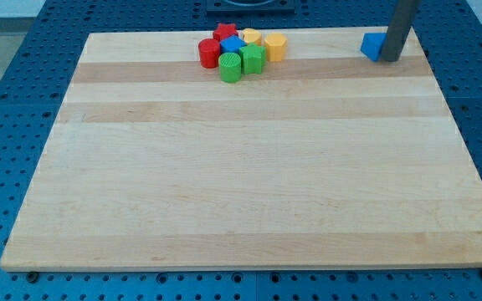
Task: Move the blue triangle to the top right of the board
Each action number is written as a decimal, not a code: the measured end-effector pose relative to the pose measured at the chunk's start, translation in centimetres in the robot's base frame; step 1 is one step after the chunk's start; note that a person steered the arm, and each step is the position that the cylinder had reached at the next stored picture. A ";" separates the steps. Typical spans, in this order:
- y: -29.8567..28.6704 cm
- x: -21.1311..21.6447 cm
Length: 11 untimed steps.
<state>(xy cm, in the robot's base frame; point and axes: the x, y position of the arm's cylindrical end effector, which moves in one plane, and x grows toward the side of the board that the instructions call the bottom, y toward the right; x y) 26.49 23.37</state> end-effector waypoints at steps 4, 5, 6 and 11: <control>-6.2 1.5; -6.9 -2.0; -5.6 -2.3; -3.6 3.4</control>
<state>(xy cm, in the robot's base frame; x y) 29.85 19.73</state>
